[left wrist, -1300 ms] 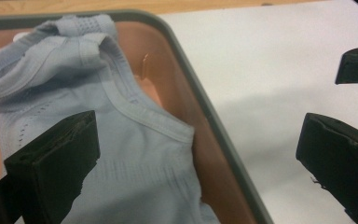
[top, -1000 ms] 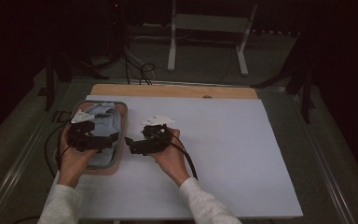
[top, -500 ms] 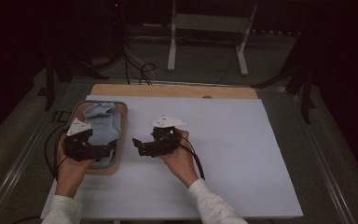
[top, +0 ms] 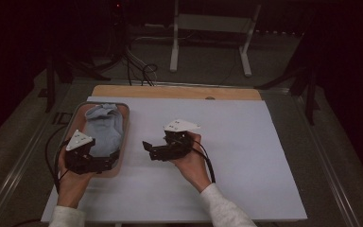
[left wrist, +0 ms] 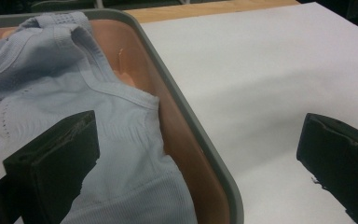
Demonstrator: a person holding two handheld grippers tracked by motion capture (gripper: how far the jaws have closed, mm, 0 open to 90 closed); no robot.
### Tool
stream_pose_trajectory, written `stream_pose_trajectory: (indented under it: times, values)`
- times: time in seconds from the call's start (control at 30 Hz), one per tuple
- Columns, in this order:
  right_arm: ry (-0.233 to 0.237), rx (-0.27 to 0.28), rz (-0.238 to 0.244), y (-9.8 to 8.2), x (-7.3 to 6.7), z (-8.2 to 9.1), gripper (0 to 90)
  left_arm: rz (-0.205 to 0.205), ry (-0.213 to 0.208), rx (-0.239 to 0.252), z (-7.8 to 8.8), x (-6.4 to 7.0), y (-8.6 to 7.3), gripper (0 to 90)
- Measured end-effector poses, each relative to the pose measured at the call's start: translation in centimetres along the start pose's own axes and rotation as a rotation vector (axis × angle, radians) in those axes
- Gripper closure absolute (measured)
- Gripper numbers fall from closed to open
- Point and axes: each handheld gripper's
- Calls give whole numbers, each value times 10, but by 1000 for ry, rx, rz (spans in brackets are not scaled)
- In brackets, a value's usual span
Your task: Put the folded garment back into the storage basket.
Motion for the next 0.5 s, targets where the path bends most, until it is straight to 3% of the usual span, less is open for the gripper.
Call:
stream_pose_trajectory:
  times: [0.5]
  values:
    - [-38,26,2,-14,12,42,99,6,-19,18,8,3,-6,3]
Point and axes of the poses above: each handheld gripper's, and its own axes: z roughly backward along the jaws, y roughly out of its top, x roughly to its right, and after that the axes turned 15 degrees about y, right-handed
